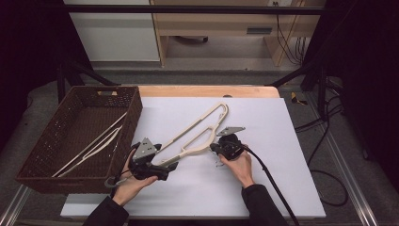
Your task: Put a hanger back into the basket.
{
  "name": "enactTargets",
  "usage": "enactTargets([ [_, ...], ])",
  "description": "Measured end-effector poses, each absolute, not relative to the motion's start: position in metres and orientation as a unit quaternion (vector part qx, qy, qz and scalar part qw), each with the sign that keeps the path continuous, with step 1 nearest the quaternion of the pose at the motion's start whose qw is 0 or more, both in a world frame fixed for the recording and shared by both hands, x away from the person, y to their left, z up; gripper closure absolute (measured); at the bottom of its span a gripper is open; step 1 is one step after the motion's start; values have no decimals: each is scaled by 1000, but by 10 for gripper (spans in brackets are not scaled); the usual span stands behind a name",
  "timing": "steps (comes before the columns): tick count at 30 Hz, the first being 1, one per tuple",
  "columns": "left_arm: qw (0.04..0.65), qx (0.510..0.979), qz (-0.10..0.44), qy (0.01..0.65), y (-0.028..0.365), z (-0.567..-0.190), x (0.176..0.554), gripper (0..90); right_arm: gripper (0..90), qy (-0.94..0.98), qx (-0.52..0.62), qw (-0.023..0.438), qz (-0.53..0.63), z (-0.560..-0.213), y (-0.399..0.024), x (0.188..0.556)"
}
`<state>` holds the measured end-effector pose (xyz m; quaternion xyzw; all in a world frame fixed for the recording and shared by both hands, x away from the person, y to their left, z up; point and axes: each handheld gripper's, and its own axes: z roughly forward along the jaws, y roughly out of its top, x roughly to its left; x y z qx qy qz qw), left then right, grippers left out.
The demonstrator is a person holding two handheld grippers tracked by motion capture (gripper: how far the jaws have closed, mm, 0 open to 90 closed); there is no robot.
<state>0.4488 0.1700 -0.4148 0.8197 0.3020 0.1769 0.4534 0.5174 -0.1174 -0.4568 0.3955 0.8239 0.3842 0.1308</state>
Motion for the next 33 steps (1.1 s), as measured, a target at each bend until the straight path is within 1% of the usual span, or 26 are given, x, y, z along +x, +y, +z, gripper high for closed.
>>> enactTargets([
  [11, 421, 843, 172, 289, 129, -417, 475, 107, 889, 824, 397, 136, 382, -450, -117, 515],
  [18, 397, 856, 174, 281, 106, -430, 495, 146, 889, 828, 390, 135, 379, -448, -118, 515],
  [19, 391, 860, 174, 279, 102, -434, 498, 171, 889, 828, 389, 137, 379, -447, -117, 515],
  [27, 366, 874, 179, 263, 82, -448, 511, 264, 889, 826, 395, 135, 379, -445, -116, 514],
  [29, 359, 879, 181, 256, 77, -450, 514, 300, 889, 828, 389, 137, 380, -445, -117, 514],
  [30, 358, 880, 179, 254, 74, -452, 516, 300, 889, 828, 392, 137, 378, -445, -117, 514],
  [33, 336, 893, 186, 235, 68, -455, 519, 348, 889, 826, 395, 138, 377, -442, -117, 513],
])
